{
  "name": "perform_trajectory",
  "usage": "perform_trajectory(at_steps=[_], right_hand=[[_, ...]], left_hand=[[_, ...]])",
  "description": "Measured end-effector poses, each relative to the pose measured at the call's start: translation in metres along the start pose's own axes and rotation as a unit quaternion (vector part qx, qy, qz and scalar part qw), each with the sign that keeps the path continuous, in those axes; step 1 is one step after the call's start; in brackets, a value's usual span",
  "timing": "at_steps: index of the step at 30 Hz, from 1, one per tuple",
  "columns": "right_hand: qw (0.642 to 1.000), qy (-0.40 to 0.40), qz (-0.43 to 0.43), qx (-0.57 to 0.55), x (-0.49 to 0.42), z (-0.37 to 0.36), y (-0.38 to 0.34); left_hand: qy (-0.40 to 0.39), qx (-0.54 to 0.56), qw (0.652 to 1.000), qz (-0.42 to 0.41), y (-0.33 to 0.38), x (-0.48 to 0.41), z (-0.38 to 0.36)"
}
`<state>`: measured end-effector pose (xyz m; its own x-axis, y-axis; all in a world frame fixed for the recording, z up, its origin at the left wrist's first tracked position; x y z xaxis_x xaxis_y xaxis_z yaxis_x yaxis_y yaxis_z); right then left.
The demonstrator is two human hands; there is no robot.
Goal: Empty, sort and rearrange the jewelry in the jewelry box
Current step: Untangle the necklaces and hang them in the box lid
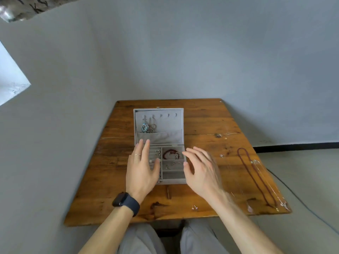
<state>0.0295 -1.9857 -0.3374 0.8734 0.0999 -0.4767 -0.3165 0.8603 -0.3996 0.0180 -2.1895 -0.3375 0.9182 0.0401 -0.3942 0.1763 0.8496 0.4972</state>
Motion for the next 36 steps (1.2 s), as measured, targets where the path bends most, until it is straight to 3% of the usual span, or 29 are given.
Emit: perform_trajectory(at_steps=[7,10,15,17,23,36], right_hand=[[0.987,0.081,-0.140,-0.012,0.133,0.048,0.043],[0.969,0.100,-0.226,0.004,0.177,0.060,0.067],[0.896,0.131,-0.422,-0.035,0.193,0.080,0.112],[0.877,0.120,-0.464,-0.030,0.185,0.087,0.129],[0.914,0.021,-0.396,0.086,0.174,0.088,0.134],[0.967,0.015,-0.244,0.065,0.184,0.081,0.121]], left_hand=[[-0.026,-0.049,0.998,-0.039,0.010,0.100,-0.021],[-0.077,-0.106,0.991,-0.028,0.002,0.117,-0.029],[-0.131,-0.159,0.978,-0.001,-0.007,0.126,-0.039],[-0.135,-0.160,0.978,0.004,-0.005,0.126,-0.040],[-0.150,-0.160,0.976,0.003,-0.006,0.128,-0.036],[-0.150,-0.164,0.975,0.000,-0.004,0.129,-0.037]])
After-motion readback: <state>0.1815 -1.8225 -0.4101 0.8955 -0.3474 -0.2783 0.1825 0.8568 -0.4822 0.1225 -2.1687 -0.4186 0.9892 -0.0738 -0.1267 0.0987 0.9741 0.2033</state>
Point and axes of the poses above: each hand's wrist, its own x-axis away from the middle knuckle, its own z-axis out of the back of the hand, y = z × x, the point moved 1 cm from there along -x, towards the middle knuckle, and after that the axes turned 1 degree about -x, right-handed, at the moved point
